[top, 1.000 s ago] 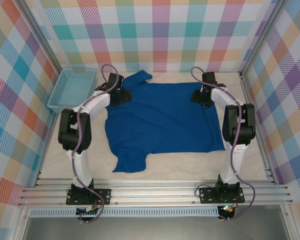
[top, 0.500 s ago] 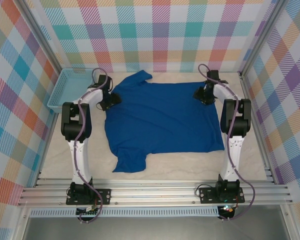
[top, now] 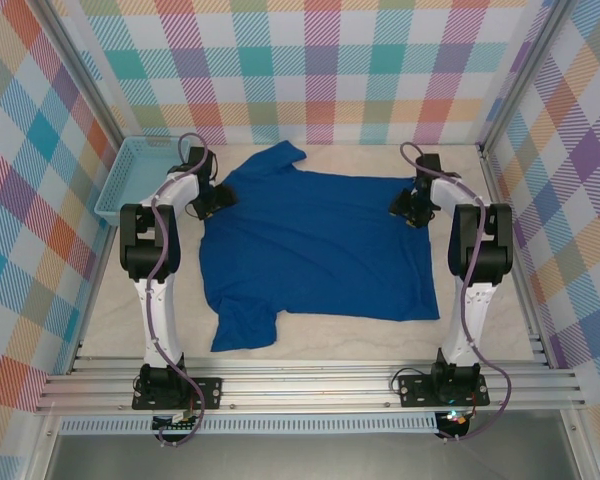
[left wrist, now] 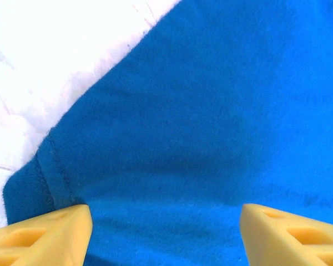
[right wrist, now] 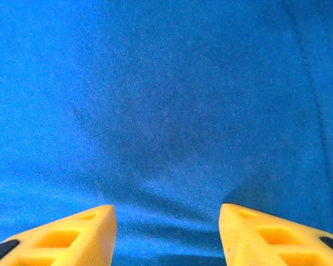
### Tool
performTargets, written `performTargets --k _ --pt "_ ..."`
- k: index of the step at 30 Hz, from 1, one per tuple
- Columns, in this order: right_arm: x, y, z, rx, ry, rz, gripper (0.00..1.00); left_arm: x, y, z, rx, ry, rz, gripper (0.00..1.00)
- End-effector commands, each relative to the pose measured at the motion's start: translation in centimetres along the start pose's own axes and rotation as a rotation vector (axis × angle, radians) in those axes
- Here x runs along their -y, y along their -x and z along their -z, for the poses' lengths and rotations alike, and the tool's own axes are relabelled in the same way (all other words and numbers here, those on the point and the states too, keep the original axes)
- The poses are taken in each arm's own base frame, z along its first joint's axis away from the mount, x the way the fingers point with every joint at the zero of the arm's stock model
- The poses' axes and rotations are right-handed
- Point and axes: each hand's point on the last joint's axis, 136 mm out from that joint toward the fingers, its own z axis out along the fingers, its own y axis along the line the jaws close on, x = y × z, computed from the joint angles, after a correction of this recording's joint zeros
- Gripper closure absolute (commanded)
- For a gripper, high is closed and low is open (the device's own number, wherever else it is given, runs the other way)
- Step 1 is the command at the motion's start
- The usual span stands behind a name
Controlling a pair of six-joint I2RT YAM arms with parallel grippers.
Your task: Fold the inside-out t-shirt
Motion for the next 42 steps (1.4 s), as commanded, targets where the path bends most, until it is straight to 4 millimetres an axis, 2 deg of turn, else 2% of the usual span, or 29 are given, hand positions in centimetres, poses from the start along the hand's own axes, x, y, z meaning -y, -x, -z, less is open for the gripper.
performTargets --k 1,5,7,9,13,15,17,20,25,28,34,42 --pt "0.0 1.9 1.9 0.065 -0.042 0.048 0.47 -0.4 -0.6 0.8 -0.045 -0.005 -0.011 0.29" --pt "-1.5 3.7 3.4 0.099 -0.015 0.129 0.45 1.0 0.0 3.5 0.023 -0.044 -0.003 0.28" --pt "-2.2 3.3 4.3 0.096 0.027 0.156 0.44 1.7 -0.1 5.3 0.079 -0.062 0.006 0.27" --pt "-2.7 2.0 5.2 0.088 0.063 0.174 0.44 2.5 -0.8 6.9 0.125 -0.088 0.013 0.26" --pt "-2.4 -2.1 6.8 0.044 0.07 0.199 0.42 4.0 -4.5 9.1 0.122 -0.123 -0.023 0.24" --pt "-1.6 -4.4 7.3 0.005 0.077 0.173 0.42 3.6 -6.8 9.5 0.097 -0.122 -0.028 0.24" --pt "0.0 -6.4 7.7 -0.023 0.038 0.149 0.42 2.8 -9.2 10.1 0.075 -0.134 -0.004 0.24" --pt "2.5 -8.1 8.4 -0.042 -0.063 0.149 0.42 1.3 -12.0 10.7 0.047 -0.124 0.016 0.25" --pt "5.8 -9.5 8.2 -0.077 -0.13 0.099 0.45 -1.0 -15.3 10.4 -0.006 -0.075 0.016 0.25" --pt "6.9 -9.7 7.5 -0.09 -0.117 0.044 0.51 -1.9 -16.7 9.7 -0.035 -0.053 0.015 0.25" --pt "8.4 -10.0 6.2 -0.115 -0.123 0.0 0.65 -2.0 -17.3 9.1 -0.042 -0.067 0.024 0.25" --pt "10.0 -11.3 4.9 -0.164 -0.175 -0.008 0.67 -2.4 -17.8 8.5 -0.056 -0.047 0.015 0.25"
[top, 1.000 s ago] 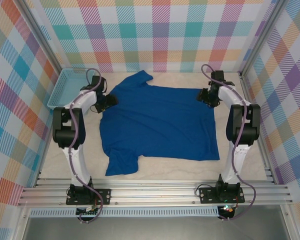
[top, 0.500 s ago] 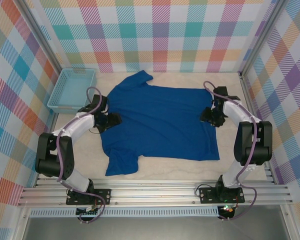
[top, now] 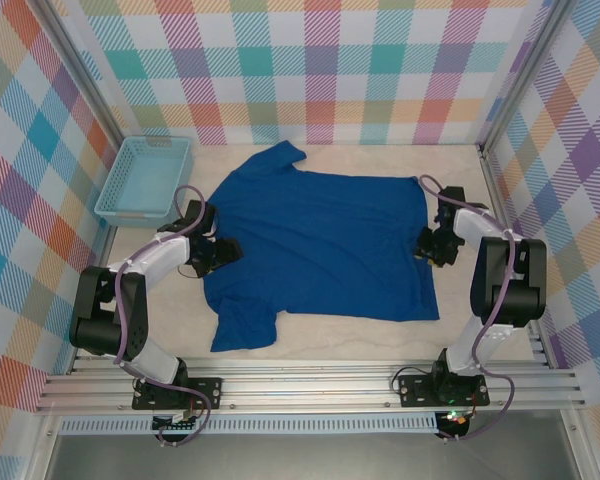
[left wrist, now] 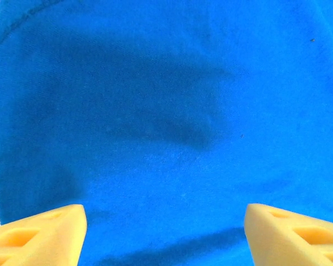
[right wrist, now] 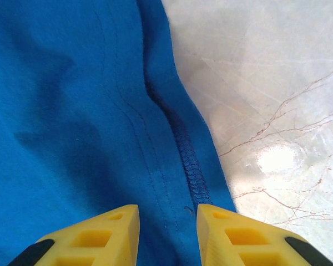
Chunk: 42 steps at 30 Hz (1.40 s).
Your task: Fold the inside-out t-shirt
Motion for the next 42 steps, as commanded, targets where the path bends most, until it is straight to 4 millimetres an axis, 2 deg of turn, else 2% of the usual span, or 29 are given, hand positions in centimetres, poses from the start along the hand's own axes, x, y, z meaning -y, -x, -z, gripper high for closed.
performTargets --k 1,5,9,11,17,22,27,33,36,39,42 --pt "1.1 -0.9 -1.2 -0.046 -0.038 -0.012 0.67 -0.3 -0.4 -0.1 0.0 0.003 0.002 0.25" --pt "1.4 -1.2 -1.7 -0.065 -0.047 -0.017 0.69 -0.5 -0.6 -0.5 -0.006 0.008 0.004 0.25" --pt "1.6 -1.1 -2.0 -0.073 -0.05 -0.017 0.82 -1.0 -0.9 -1.1 -0.015 0.024 0.009 0.25" --pt "2.0 -0.7 -1.7 -0.057 -0.064 -0.016 0.88 -1.3 -1.2 -1.5 -0.023 0.031 0.011 0.25" --pt "3.1 0.5 -0.8 -0.029 -0.128 0.007 0.98 -2.7 -2.3 -2.9 -0.05 0.083 0.016 0.25" --pt "4.6 2.0 0.4 0.016 -0.239 0.036 0.99 -3.9 -3.0 -3.8 -0.068 0.124 0.019 0.25" --pt "5.7 2.9 0.9 0.021 -0.322 0.059 0.97 -4.8 -3.8 -4.5 -0.088 0.152 0.02 0.26" --pt "4.6 4.1 1.6 0.034 -0.293 0.058 0.93 -4.8 -4.1 -4.6 -0.094 0.146 0.019 0.26" --pt "3.9 3.4 1.7 0.014 -0.24 0.049 0.79 -4.6 -3.9 -4.3 -0.087 0.141 0.016 0.26" --pt "2.9 1.5 2.2 -0.009 -0.154 0.031 0.67 -3.8 -3.1 -3.5 -0.061 0.117 0.014 0.26" --pt "1.8 -1.0 2.7 -0.039 -0.06 0.004 0.65 -2.8 -2.0 -2.2 -0.027 0.088 0.014 0.26"
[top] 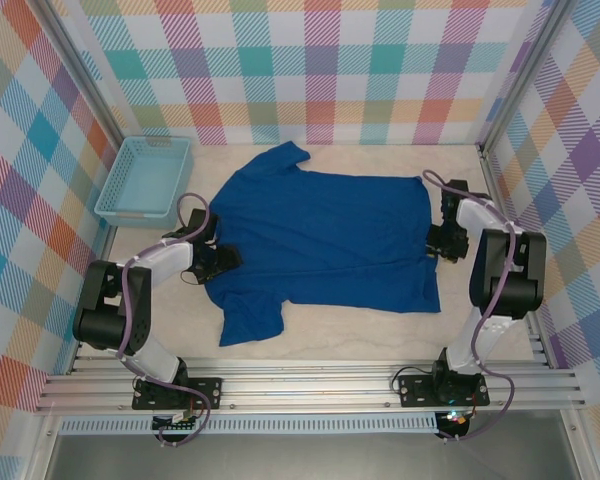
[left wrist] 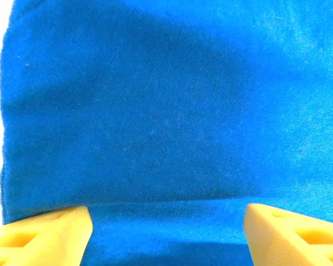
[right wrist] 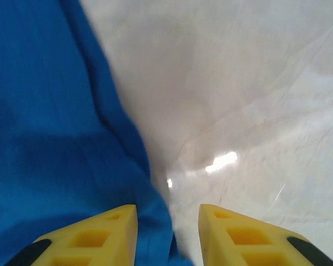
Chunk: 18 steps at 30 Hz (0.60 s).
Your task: Fold the inside-out t-shirt
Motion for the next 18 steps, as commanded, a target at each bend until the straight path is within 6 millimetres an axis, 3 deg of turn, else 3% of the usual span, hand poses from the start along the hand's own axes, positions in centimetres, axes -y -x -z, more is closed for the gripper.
performTargets --k 1,6,10,14,18 --pt "-1.6 -3.3 1.8 -0.05 0.143 -0.049 0.64 -0.7 -0.7 0.7 -0.025 0.036 0.009 0.26" --pt "-1.0 -6.6 2.0 -0.081 0.157 -0.096 0.67 0.9 0.2 4.1 0.045 -0.007 -0.016 0.25" --pt "0.1 -7.7 1.6 -0.094 0.106 -0.104 0.74 2.4 -0.1 6.0 0.074 -0.064 -0.037 0.25" --pt "0.2 -8.1 0.5 -0.119 0.104 -0.112 0.76 3.3 -0.2 6.4 0.082 -0.09 -0.043 0.25" --pt "-1.7 -8.1 0.0 -0.137 0.208 -0.114 0.7 3.5 -0.5 5.9 0.06 -0.088 -0.059 0.25"
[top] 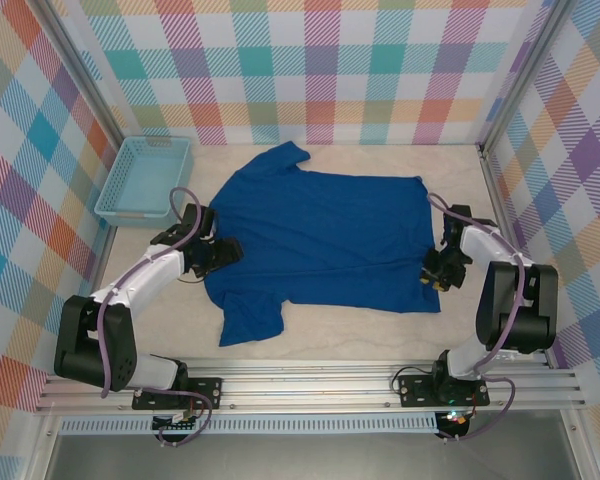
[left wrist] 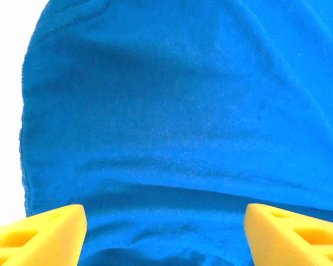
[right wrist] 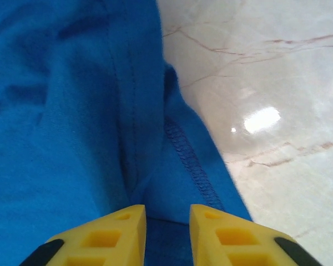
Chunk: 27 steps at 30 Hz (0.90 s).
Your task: Fold the inside-out t-shirt
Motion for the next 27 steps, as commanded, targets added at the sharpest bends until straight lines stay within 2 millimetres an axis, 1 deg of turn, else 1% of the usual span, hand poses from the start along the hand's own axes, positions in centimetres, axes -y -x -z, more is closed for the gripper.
performTargets --k 1,4,9,13,14,15,18,21,23,27 --pt "-1.8 -0.3 -0.7 -0.034 0.106 -0.012 0.68 0.6 -0.6 -0.1 -0.035 -0.004 -0.011 0.25" --pt "-2.3 -0.6 -1.1 -0.054 0.131 -0.009 0.66 0.5 -0.8 -0.4 -0.04 0.002 -0.016 0.25" --pt "-1.2 -1.1 -2.5 -0.081 0.06 -0.009 0.68 0.5 -0.8 -0.5 -0.041 -0.001 -0.019 0.25" --pt "-0.4 -1.4 -3.3 -0.094 0.016 -0.009 0.68 0.6 -0.7 -0.4 -0.039 0.0 -0.02 0.25" --pt "-0.3 -1.3 -3.4 -0.094 0.014 -0.008 0.69 0.6 -0.7 -0.4 -0.04 0.001 -0.021 0.25" --pt "-0.1 -1.3 -3.5 -0.094 0.004 -0.007 0.72 0.6 -0.7 -0.4 -0.039 0.001 -0.022 0.25" --pt "0.5 -1.1 -3.1 -0.069 -0.032 -0.005 0.84 0.5 -0.7 -0.6 -0.043 0.003 -0.023 0.25" --pt "1.1 -0.7 -1.9 -0.028 -0.067 0.008 0.9 -0.2 -1.2 -0.8 -0.049 0.031 -0.028 0.25" --pt "1.4 -0.6 -1.4 -0.016 -0.084 0.009 0.92 -0.8 -1.6 -1.2 -0.056 0.051 -0.032 0.25" --pt "1.6 -0.6 -1.0 -0.005 -0.096 0.003 0.9 -1.6 -3.0 -2.8 -0.099 0.063 -0.014 0.25"
